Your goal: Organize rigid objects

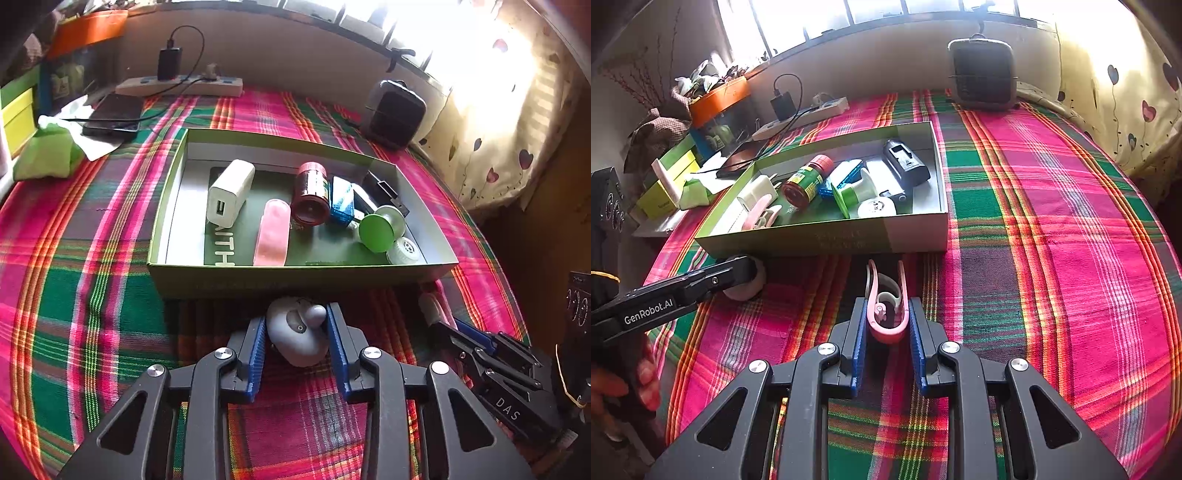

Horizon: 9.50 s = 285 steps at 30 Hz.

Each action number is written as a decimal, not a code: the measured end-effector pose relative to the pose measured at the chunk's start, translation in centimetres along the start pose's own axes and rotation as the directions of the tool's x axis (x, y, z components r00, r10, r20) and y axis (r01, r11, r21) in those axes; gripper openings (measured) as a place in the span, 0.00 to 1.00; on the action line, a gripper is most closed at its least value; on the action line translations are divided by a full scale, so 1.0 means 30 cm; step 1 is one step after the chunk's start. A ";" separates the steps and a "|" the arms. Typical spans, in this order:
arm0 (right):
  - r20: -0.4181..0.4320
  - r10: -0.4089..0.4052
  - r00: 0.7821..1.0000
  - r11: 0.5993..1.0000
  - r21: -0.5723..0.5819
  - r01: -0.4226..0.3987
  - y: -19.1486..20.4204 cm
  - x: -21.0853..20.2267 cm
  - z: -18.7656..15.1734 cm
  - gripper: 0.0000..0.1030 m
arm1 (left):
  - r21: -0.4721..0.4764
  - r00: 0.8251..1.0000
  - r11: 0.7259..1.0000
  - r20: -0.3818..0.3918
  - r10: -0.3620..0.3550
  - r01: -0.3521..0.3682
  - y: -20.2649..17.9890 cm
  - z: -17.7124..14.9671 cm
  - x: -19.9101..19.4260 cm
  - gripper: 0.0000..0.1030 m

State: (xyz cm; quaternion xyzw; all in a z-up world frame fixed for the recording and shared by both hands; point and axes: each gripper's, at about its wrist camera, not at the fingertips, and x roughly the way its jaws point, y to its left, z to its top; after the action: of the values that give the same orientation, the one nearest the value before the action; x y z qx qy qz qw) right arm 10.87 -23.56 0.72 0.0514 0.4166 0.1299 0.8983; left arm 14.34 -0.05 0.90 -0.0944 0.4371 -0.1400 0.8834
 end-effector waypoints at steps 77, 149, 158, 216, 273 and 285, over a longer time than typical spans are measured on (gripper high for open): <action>-0.064 0.116 0.991 0.981 -0.150 -0.124 0.180 0.157 0.256 0.22 | 0.016 0.997 1.000 0.076 -0.016 0.014 0.041 0.372 0.029 0.29; -0.023 0.035 0.999 0.983 -0.181 -0.039 0.189 0.157 0.239 0.34 | 0.094 0.992 0.989 0.064 0.109 -0.114 0.021 0.326 0.083 0.30; 0.013 0.034 0.999 0.987 -0.156 -0.032 0.185 0.106 0.222 0.36 | 0.120 0.979 0.978 0.131 0.155 -0.171 -0.014 0.270 -0.012 0.36; -0.010 -0.142 0.990 0.982 -0.127 0.139 0.104 0.033 -0.004 0.59 | 0.068 0.953 0.952 0.074 0.295 -0.300 -0.070 -0.111 -0.033 0.48; -0.009 -0.142 0.990 0.983 -0.122 0.140 0.097 0.033 -0.006 0.62 | 0.060 0.943 0.943 0.074 0.324 -0.328 -0.084 -0.111 -0.025 0.52; -0.009 -0.141 0.990 0.982 -0.124 0.139 0.097 0.033 -0.006 0.62 | 0.060 0.943 0.943 0.074 0.324 -0.328 -0.084 -0.111 -0.025 0.52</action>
State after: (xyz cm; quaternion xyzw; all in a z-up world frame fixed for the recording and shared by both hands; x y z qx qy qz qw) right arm 10.78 -20.51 0.45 -0.0347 0.4182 0.0922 0.9030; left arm 10.84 -2.34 0.19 0.0066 0.4134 -0.0043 0.9105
